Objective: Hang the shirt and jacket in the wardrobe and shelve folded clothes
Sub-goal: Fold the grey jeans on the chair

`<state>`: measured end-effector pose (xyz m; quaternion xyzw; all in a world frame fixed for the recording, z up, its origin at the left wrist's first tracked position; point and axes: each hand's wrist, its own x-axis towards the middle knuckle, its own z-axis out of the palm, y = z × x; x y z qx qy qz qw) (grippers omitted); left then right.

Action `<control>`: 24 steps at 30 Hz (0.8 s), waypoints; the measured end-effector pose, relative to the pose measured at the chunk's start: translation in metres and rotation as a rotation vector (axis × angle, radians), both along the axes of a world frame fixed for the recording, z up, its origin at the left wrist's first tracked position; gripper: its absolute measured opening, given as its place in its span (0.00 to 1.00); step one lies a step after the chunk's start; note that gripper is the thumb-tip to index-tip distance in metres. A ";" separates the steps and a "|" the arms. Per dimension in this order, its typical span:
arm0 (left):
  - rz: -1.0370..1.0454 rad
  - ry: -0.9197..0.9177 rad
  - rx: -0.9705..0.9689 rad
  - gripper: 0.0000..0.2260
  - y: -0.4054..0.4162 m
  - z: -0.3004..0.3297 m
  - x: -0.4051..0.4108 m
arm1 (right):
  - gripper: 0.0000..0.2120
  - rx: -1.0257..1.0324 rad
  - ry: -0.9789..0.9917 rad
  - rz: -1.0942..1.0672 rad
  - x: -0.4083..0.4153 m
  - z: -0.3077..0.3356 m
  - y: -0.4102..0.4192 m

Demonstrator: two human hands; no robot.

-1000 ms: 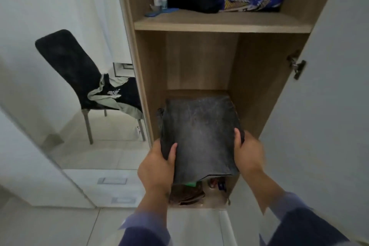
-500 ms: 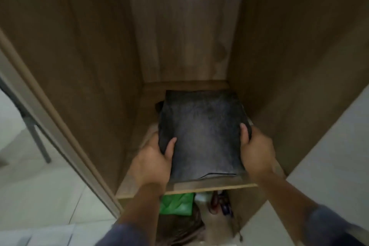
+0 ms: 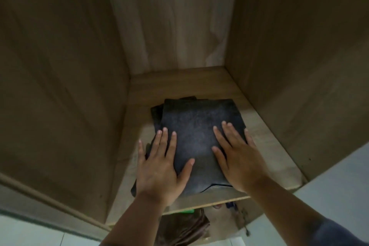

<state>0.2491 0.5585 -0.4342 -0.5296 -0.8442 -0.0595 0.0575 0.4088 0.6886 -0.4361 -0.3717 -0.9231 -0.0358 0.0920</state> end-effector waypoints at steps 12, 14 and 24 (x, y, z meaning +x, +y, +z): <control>0.065 -0.037 0.026 0.40 0.089 -0.008 -0.045 | 0.38 -0.046 0.009 0.018 -0.047 -0.003 0.090; 0.065 -0.036 0.043 0.39 0.106 -0.013 -0.054 | 0.39 -0.032 0.014 0.029 -0.054 -0.006 0.109; 0.069 -0.151 0.099 0.36 0.182 -0.025 -0.100 | 0.26 -0.053 -0.026 0.035 -0.097 -0.008 0.186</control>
